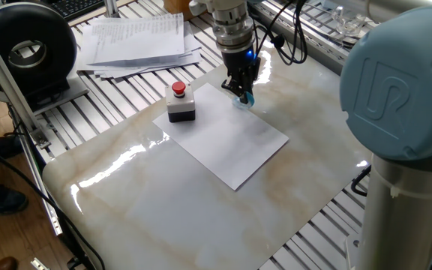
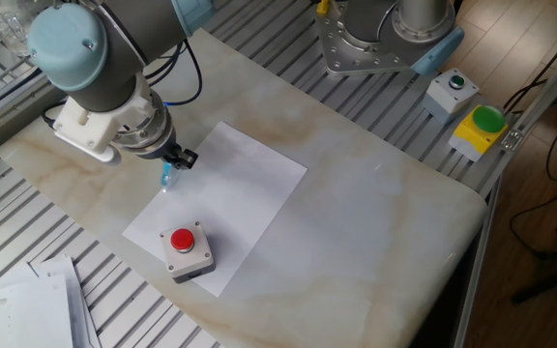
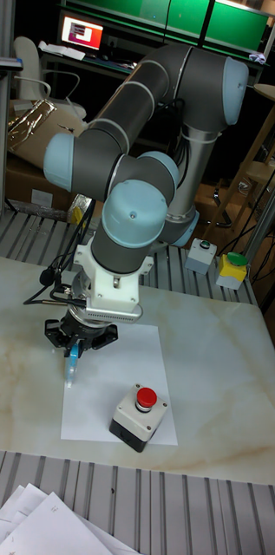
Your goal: Use the correction tape on paper
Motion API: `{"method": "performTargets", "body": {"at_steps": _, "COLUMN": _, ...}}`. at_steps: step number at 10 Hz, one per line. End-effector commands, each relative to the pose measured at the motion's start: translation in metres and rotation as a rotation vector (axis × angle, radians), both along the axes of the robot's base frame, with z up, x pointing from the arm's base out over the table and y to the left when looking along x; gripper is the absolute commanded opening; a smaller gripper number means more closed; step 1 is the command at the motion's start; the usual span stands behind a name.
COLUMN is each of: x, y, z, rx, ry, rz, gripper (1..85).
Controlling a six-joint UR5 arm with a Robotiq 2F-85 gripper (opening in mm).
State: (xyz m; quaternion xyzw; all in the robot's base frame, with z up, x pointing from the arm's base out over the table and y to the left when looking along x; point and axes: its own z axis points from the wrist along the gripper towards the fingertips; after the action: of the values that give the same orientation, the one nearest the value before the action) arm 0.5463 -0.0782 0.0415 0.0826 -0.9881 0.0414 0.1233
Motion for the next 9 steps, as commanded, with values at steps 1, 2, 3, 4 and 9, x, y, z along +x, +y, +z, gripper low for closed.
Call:
{"method": "performTargets", "body": {"at_steps": 1, "x": -0.0008, "y": 0.0025, "z": 0.0001, "rx": 0.014, "ry": 0.000, "rz": -0.007, "gripper": 1.7}}
{"method": "performTargets", "body": {"at_steps": 2, "x": -0.0010, "y": 0.0021, "z": -0.0003, "rx": 0.013, "ry": 0.000, "rz": -0.007, "gripper": 1.7}}
{"method": "performTargets", "body": {"at_steps": 3, "x": -0.0019, "y": 0.0020, "z": -0.0001, "rx": 0.014, "ry": 0.001, "rz": -0.009, "gripper": 1.7}}
{"method": "performTargets", "body": {"at_steps": 4, "x": -0.0030, "y": 0.0010, "z": -0.0003, "rx": 0.013, "ry": 0.003, "rz": -0.006, "gripper": 1.7}}
{"method": "performTargets", "body": {"at_steps": 9, "x": -0.0054, "y": 0.0007, "z": -0.0006, "rx": 0.011, "ry": 0.008, "rz": -0.004, "gripper": 1.7}}
